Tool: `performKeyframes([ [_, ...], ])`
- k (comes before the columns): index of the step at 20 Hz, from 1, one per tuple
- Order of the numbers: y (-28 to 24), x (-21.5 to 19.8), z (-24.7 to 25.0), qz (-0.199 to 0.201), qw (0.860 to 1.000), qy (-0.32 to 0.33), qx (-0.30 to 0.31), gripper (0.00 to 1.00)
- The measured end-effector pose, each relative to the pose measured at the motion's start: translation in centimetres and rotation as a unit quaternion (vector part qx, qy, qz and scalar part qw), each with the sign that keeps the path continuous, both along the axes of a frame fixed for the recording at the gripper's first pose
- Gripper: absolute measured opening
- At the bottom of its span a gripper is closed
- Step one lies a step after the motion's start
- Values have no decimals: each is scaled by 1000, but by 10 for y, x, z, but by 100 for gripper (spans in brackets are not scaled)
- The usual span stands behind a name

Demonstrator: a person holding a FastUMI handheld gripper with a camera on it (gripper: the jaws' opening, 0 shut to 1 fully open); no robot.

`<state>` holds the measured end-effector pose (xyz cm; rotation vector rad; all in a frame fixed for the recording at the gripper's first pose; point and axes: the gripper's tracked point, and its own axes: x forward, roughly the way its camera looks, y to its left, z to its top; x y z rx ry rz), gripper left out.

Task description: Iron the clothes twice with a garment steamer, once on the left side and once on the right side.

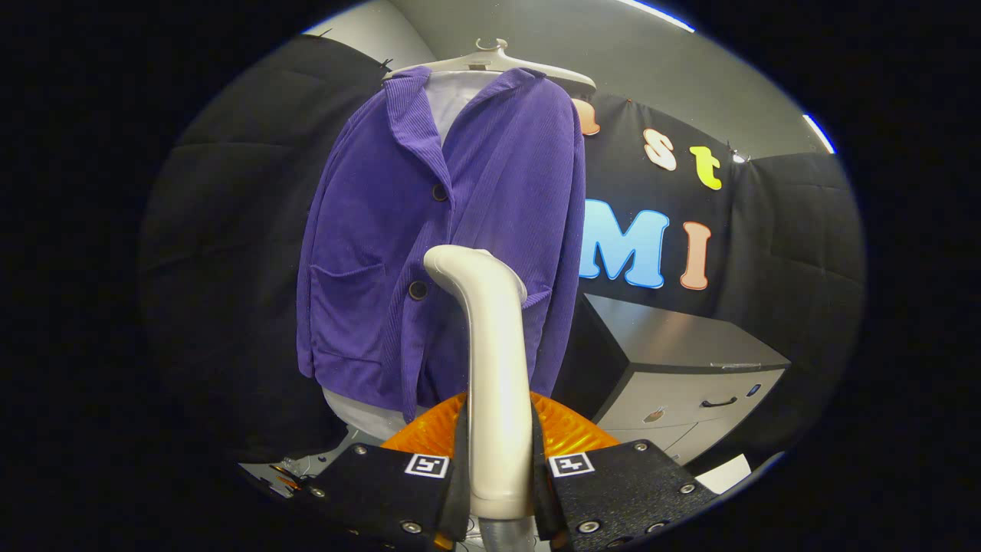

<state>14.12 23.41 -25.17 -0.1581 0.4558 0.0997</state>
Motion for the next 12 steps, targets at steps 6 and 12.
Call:
performKeyframes([
  [6,-6,-21,-35,8,1000,29,-8,33],
  [12,4,-61,-67,36,996,87,-5,33],
])
